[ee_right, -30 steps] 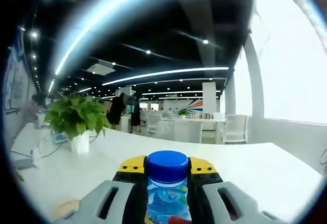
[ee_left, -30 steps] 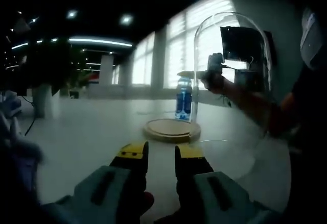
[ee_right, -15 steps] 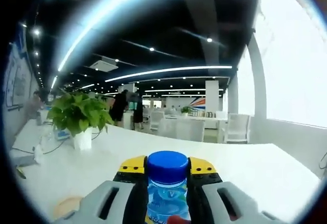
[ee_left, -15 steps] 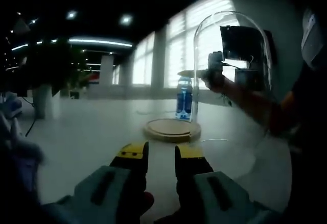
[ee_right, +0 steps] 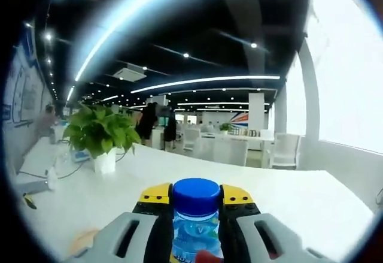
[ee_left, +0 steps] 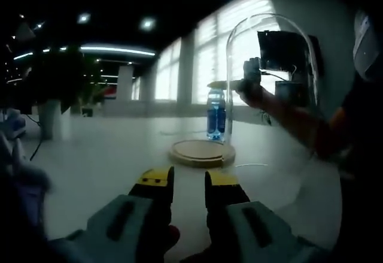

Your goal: Open the cover put in the Mizone put the cover back on

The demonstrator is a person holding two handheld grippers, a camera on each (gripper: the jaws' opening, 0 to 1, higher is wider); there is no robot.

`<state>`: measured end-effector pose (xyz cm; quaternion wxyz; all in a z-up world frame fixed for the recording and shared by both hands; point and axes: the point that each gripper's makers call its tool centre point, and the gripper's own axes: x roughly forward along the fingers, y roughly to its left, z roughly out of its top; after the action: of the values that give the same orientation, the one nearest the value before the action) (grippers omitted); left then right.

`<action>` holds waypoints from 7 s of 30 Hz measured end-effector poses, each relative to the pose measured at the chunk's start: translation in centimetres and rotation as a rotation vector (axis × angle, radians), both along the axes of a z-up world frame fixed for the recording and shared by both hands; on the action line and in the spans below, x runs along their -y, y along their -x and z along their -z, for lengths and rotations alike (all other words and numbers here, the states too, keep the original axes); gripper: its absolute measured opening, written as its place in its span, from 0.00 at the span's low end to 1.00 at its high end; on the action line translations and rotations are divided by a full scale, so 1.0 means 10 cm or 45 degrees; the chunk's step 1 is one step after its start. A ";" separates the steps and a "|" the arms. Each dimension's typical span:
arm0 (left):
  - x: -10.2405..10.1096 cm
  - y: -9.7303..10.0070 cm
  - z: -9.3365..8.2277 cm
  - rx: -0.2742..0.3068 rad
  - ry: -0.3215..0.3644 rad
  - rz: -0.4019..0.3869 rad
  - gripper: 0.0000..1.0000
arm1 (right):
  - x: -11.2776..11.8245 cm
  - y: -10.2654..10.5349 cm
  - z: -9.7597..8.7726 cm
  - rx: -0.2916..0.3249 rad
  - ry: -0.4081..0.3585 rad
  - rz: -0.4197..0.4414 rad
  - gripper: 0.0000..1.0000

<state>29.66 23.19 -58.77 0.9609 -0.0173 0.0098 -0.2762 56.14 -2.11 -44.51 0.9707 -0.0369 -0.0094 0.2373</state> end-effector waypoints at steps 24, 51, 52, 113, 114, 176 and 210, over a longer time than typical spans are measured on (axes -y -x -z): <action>-0.03 -0.01 0.02 -0.003 -0.010 -0.010 0.16 | -0.52 0.37 -0.31 0.041 -0.036 -0.251 0.20; -0.02 -0.01 0.04 -0.013 -0.025 -0.005 0.16 | -1.39 0.84 -0.29 0.035 -0.024 -0.553 0.20; -0.02 -0.01 0.04 -0.011 -0.026 -0.005 0.16 | -1.41 0.84 -0.29 0.036 -0.021 -0.558 0.20; 0.04 0.02 0.03 -0.014 -0.038 0.009 0.16 | -1.44 0.86 -0.12 0.019 -0.051 -0.607 0.22; 0.04 0.02 0.03 -0.014 -0.037 0.008 0.16 | -1.44 0.85 -0.12 0.021 -0.051 -0.608 0.22; -0.10 -0.06 0.05 -0.033 0.004 -0.058 0.20 | 0.22 0.45 -0.61 0.197 -0.086 -0.034 0.24; -0.10 -0.06 0.03 -0.035 -0.006 -0.064 0.20 | 0.15 0.83 -0.48 0.196 -0.103 -0.083 0.17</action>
<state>30.25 24.21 -59.08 0.9673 -0.0189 0.0233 -0.2517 47.83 -3.63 -39.75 0.9596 -0.0155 -0.0948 0.2646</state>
